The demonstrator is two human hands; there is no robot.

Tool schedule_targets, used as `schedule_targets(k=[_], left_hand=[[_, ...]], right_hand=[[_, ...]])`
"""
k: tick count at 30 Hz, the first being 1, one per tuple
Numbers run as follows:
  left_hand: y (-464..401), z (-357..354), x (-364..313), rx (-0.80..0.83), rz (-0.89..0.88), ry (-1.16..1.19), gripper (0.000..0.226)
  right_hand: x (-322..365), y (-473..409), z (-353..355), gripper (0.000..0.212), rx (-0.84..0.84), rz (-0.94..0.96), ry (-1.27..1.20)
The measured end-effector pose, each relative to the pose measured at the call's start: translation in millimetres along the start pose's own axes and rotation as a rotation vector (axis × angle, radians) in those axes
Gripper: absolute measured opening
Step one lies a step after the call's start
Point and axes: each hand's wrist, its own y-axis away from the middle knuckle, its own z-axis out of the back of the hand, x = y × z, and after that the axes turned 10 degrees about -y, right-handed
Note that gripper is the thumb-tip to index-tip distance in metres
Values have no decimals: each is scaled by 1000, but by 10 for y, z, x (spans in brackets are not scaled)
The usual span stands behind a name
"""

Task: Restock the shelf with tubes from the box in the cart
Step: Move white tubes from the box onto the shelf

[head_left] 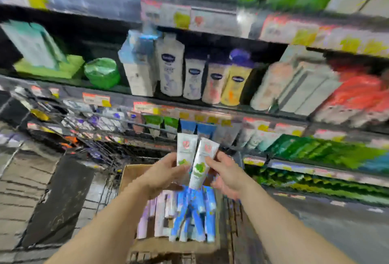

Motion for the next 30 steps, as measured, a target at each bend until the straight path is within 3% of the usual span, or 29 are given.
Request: schedule_targets(k=[3, 9, 14, 17, 22, 26, 30], left_hand=[[-5, -425, -669, 132, -144, 12, 35], [38, -1784, -1662, 143, -365, -185, 74], [234, -3462, -2284, 252, -442, -171, 61], [325, -4398, -2578, 357, -480, -200, 65], [396, -5436, -2993, 420, -560, -171, 40], [185, -5967, -3338, 329, -542, -160, 42], [-53, -6290, -3693, 311, -495, -61, 24]], right_hand=[[547, 478, 215, 15, -24, 163, 63], [1356, 1701, 1152, 17, -150, 416, 71], [1718, 2829, 2372, 21, -274, 503, 135], [1831, 3512, 3088, 16, -411, 505, 184], [2103, 4249, 3770, 32, -559, 594, 256], [2297, 4514, 4255, 28, -564, 674, 117], [2517, 4525, 4666, 38, -603, 729, 21]])
